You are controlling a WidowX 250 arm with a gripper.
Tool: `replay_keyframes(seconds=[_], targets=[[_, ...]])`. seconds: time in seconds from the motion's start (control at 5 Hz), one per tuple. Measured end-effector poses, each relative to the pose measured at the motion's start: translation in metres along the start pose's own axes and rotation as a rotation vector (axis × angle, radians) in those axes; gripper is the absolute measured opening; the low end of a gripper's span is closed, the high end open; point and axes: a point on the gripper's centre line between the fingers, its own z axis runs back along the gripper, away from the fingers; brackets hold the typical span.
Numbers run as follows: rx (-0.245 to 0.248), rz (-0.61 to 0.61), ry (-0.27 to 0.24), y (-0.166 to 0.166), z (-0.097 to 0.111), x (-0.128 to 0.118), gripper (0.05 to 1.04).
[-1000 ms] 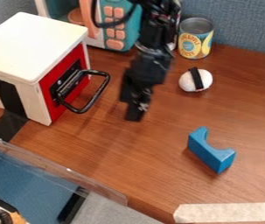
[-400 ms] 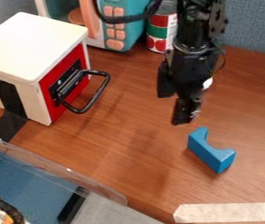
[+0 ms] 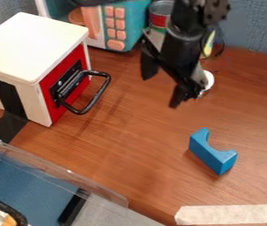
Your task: Close the drawer
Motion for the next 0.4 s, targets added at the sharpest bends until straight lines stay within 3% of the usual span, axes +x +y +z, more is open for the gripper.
replay_keyframes(seconds=[0.2, 0.4], targets=[[-0.054, 0.132, -0.028, 0.015, 0.019, -0.006, 1.000], [-0.140, 0.202, -0.003, 0.037, 0.040, -0.009, 1.000]])
